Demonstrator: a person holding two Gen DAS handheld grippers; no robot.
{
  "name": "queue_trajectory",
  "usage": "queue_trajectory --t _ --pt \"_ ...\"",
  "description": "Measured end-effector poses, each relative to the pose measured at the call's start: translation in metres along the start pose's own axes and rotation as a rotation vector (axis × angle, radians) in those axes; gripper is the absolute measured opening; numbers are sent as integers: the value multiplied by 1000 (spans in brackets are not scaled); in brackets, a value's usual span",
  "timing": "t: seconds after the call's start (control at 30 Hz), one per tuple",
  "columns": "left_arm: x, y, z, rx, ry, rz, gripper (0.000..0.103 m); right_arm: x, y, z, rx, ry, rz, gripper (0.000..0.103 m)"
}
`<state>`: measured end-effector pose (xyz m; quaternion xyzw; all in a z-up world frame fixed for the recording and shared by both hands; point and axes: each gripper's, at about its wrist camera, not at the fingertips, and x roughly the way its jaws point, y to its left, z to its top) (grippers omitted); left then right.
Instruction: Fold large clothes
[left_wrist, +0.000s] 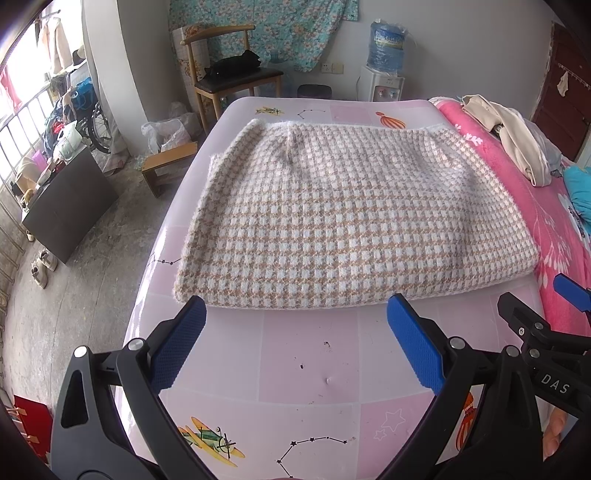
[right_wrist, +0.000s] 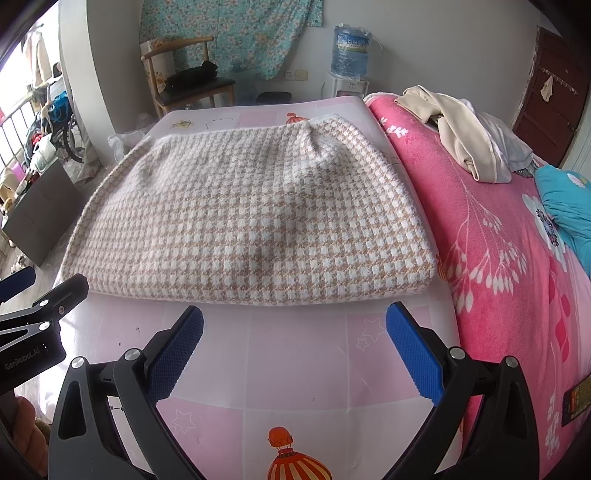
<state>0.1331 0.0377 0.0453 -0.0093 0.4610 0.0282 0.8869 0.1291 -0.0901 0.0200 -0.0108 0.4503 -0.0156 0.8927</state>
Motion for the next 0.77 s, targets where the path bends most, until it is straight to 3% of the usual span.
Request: queue_trajectory --t 0.77 --pt "-2 1 0 0 -1 -1 95 -1 -2 -1 4 3 -1 97"
